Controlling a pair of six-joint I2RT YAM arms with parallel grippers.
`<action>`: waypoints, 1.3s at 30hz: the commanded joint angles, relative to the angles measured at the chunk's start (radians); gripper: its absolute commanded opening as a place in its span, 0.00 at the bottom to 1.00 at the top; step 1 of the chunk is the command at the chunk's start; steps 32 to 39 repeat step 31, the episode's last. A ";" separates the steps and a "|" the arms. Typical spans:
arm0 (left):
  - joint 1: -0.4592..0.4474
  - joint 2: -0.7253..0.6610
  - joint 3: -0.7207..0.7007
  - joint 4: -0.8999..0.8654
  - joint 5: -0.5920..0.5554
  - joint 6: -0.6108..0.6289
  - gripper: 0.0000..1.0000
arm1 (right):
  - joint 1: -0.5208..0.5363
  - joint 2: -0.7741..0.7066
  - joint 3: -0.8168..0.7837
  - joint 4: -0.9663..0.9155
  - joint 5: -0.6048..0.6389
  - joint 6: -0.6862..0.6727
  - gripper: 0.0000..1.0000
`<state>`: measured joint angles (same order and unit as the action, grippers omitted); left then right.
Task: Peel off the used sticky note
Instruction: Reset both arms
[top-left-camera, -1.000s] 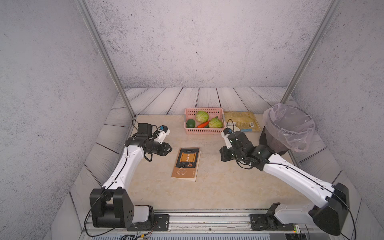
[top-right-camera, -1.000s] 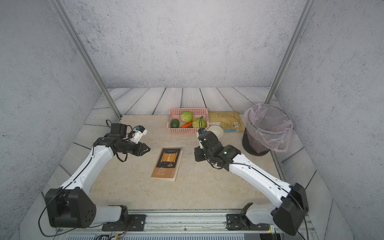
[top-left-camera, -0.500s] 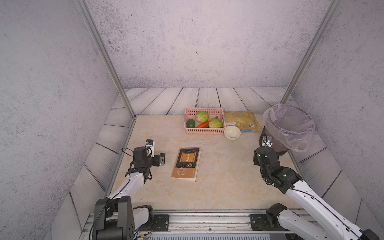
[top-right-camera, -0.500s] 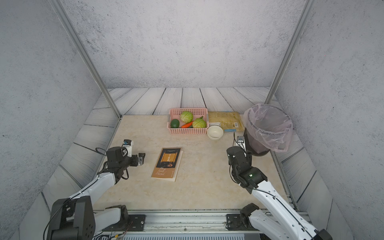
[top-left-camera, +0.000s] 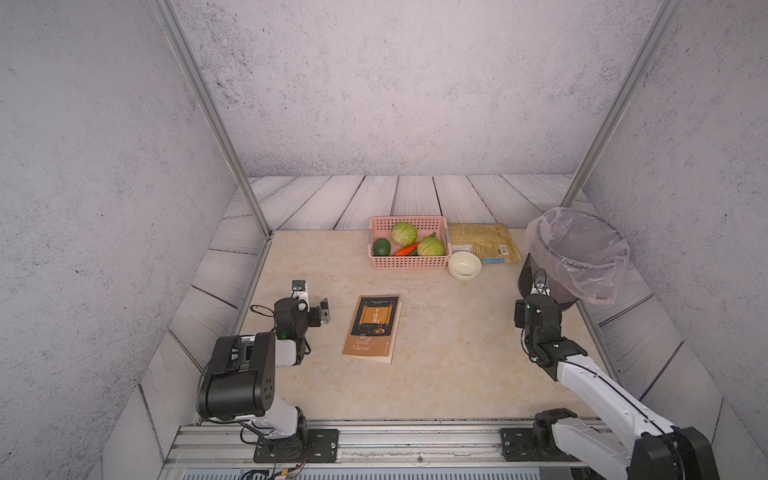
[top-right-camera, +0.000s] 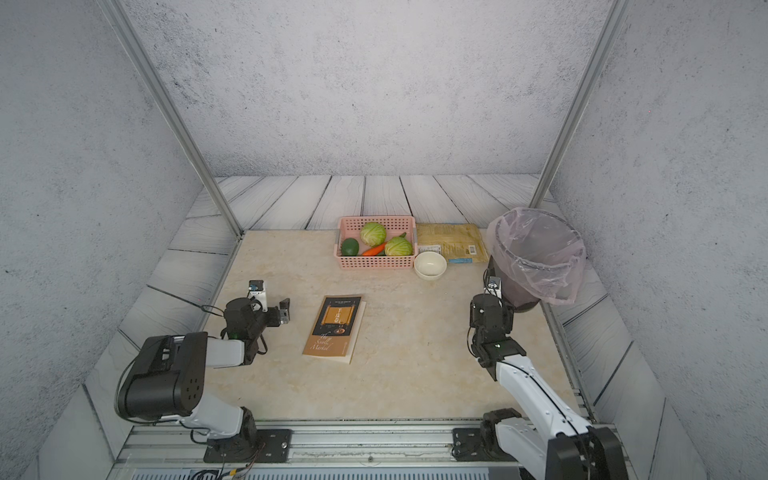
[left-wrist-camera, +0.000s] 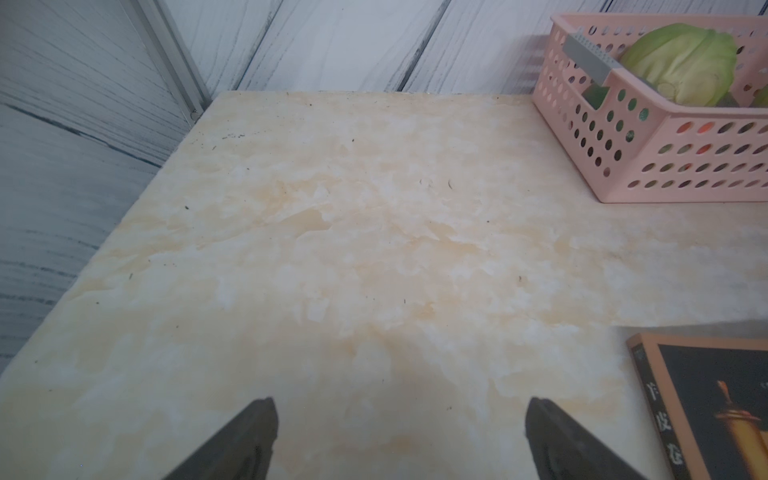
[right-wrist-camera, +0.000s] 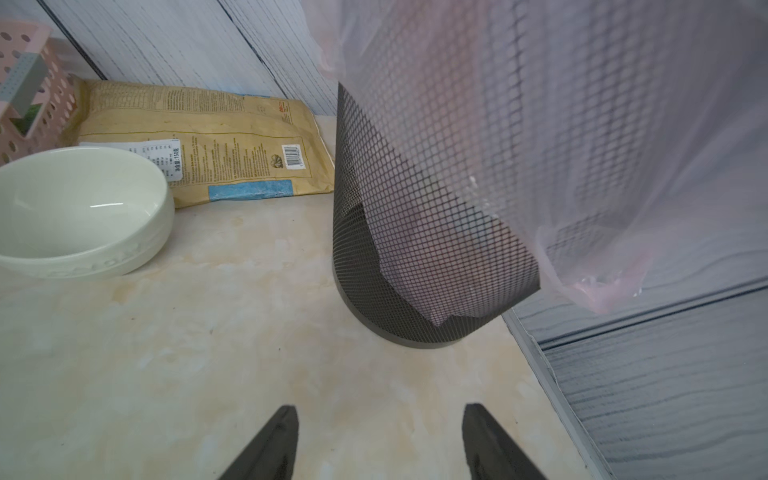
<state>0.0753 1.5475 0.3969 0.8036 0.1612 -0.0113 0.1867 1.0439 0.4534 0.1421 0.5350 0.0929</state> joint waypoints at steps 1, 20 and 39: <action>-0.010 -0.003 0.046 0.018 -0.044 -0.015 0.98 | -0.016 0.106 -0.054 0.298 -0.058 -0.074 0.67; -0.016 -0.017 0.069 -0.054 -0.060 -0.010 0.98 | -0.103 0.495 -0.021 0.648 -0.285 -0.051 1.00; -0.026 -0.017 0.073 -0.065 -0.082 -0.007 0.98 | -0.105 0.492 -0.018 0.637 -0.287 -0.051 1.00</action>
